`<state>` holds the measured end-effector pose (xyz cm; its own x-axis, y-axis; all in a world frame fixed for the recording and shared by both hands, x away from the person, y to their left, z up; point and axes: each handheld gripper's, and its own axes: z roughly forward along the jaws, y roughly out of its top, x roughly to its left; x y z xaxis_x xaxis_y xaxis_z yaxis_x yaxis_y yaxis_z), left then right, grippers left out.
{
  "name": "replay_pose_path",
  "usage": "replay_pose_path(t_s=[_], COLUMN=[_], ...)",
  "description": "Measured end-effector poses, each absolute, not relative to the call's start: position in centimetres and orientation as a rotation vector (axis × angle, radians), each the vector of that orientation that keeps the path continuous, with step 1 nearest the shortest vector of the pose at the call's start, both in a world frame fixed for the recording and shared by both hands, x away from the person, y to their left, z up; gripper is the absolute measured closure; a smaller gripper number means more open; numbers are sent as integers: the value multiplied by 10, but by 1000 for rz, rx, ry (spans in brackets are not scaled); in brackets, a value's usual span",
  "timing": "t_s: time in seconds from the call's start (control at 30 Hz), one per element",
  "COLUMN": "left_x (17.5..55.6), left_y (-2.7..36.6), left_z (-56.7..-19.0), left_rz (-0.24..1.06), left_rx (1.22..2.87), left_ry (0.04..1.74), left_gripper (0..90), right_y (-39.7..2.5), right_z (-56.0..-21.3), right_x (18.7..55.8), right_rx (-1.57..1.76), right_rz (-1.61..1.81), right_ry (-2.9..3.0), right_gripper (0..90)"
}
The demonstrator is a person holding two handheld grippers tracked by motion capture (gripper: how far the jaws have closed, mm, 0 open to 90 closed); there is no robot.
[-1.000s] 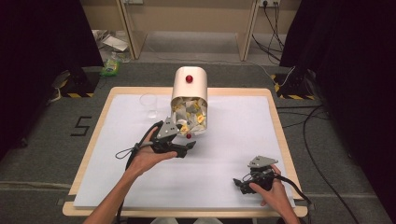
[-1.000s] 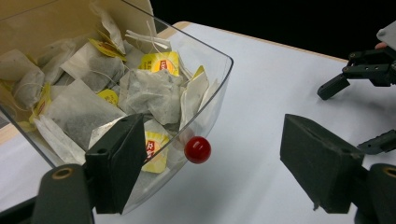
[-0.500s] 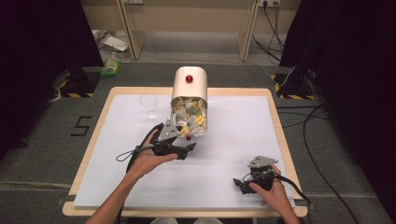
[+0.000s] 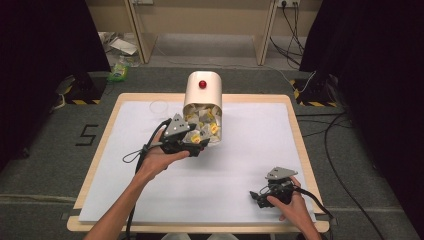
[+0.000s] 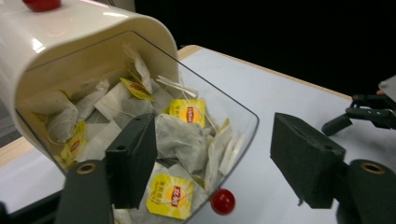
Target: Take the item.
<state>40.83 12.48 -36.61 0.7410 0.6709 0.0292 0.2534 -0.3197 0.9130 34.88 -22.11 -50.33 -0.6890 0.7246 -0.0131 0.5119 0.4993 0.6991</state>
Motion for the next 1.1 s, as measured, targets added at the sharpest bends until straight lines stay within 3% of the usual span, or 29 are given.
replay_pose_path(t_s=[0.9, 1.1], left_x=[438, 441], left_y=[100, 99], left_z=[-380, -384], left_rz=[502, 496], left_rx=[1987, 2003], left_ry=[809, 818], left_gripper=[590, 699], right_y=[-221, -221], right_z=[-503, -503], right_x=[349, 349], right_rx=[1040, 1039], right_rz=[985, 984], right_ry=[2444, 2444], right_gripper=[3, 3])
